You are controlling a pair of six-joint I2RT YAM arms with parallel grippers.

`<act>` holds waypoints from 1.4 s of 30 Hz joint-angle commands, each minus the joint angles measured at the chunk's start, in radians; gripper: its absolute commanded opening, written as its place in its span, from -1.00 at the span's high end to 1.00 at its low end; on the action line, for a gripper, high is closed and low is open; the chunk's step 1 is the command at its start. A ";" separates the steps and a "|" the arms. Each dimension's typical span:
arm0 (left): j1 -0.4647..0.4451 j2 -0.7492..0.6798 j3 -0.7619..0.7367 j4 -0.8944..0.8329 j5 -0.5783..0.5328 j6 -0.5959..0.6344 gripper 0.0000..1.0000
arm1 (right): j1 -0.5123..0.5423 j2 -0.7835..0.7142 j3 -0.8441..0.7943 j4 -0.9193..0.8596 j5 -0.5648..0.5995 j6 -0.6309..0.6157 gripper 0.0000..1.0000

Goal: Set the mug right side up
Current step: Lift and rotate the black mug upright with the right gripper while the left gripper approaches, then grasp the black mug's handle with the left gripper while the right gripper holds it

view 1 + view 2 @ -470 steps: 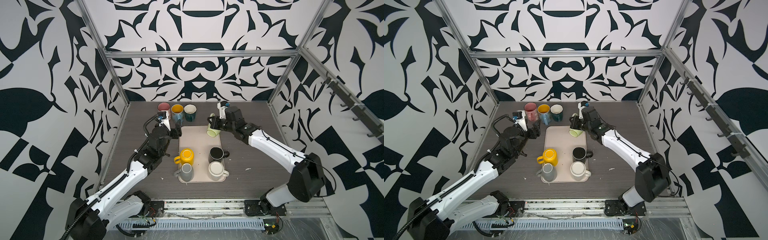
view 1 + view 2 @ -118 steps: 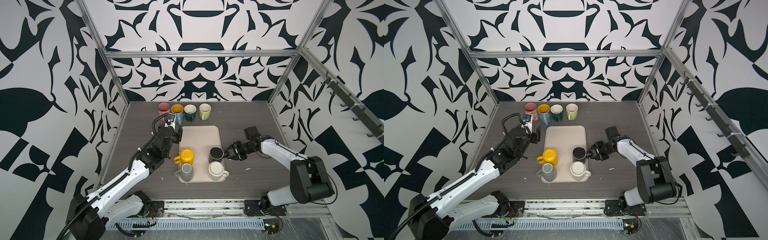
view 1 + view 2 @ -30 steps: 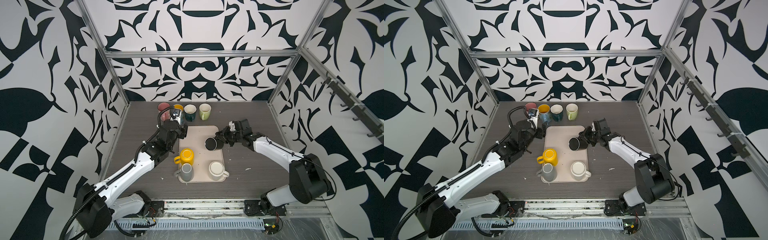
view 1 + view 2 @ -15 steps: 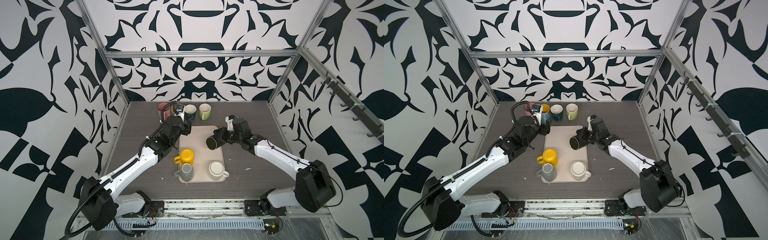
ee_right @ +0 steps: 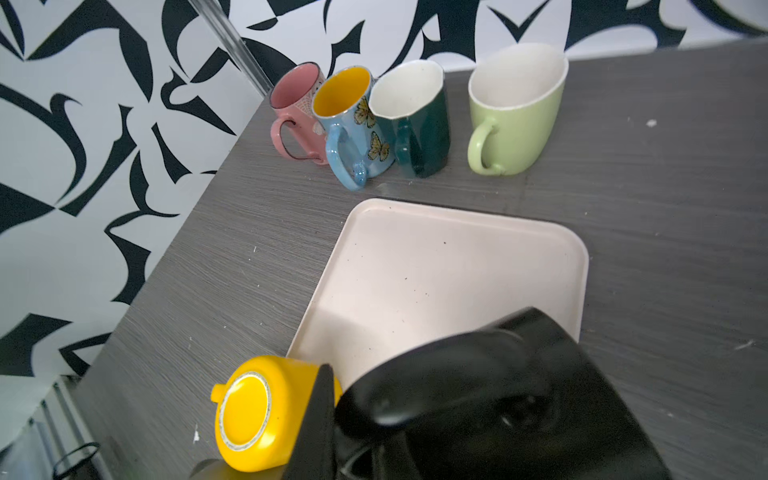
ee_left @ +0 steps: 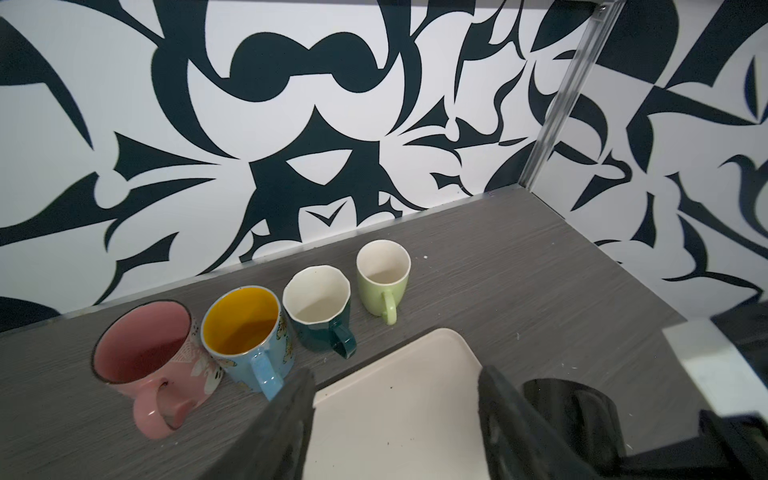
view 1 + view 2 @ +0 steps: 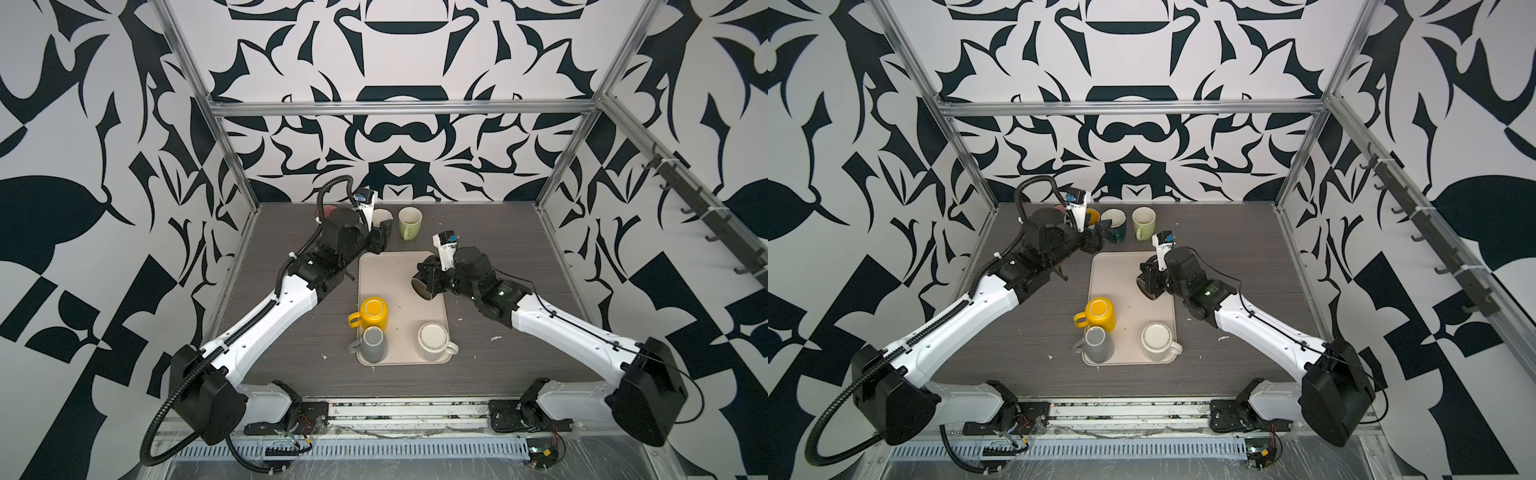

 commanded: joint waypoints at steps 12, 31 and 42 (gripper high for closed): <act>0.098 0.084 0.276 -0.271 0.471 0.036 -0.35 | 0.189 -0.009 0.061 0.151 0.479 -0.643 1.00; 0.098 0.208 0.458 -0.533 0.665 0.165 -0.36 | 0.285 0.136 0.038 0.604 0.785 -1.281 1.00; 0.096 0.238 0.462 -0.580 0.675 0.149 -0.36 | 0.293 0.191 -0.006 0.878 0.770 -1.471 1.00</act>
